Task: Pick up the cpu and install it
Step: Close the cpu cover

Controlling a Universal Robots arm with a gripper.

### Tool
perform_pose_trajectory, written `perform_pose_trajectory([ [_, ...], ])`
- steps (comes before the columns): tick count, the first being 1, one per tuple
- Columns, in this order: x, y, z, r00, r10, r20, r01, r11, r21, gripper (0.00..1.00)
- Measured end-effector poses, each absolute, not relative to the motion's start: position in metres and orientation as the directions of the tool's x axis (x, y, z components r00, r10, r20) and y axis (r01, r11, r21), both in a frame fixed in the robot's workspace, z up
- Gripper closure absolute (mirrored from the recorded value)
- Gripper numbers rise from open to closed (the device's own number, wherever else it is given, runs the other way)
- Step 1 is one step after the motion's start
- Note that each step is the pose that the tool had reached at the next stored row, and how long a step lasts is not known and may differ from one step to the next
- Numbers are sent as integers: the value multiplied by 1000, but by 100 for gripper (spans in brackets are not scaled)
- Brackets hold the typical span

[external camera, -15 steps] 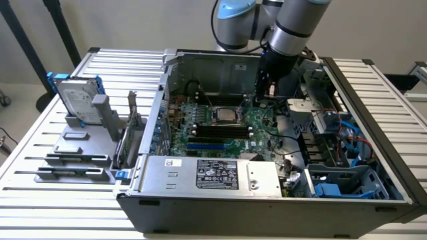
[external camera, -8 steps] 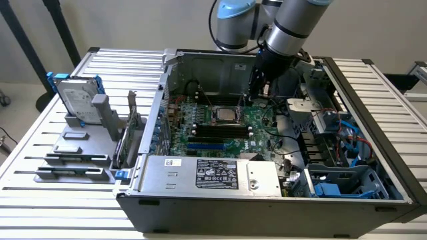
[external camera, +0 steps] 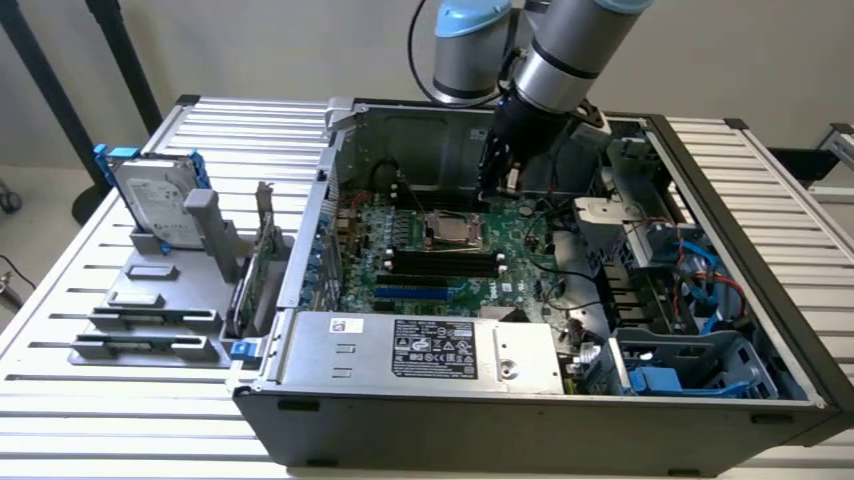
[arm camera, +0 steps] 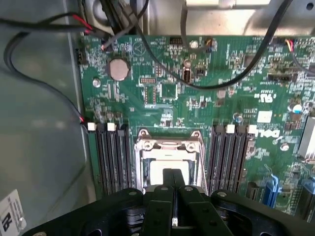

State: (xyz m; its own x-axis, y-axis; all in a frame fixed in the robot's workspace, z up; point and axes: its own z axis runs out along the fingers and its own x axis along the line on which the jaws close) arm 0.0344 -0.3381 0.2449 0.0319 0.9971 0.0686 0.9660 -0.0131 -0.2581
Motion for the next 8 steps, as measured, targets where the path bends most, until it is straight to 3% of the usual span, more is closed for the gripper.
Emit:
perform_pose_trajectory([
  [8,17,-340,243,33,997,69,959,-12,-285,89],
])
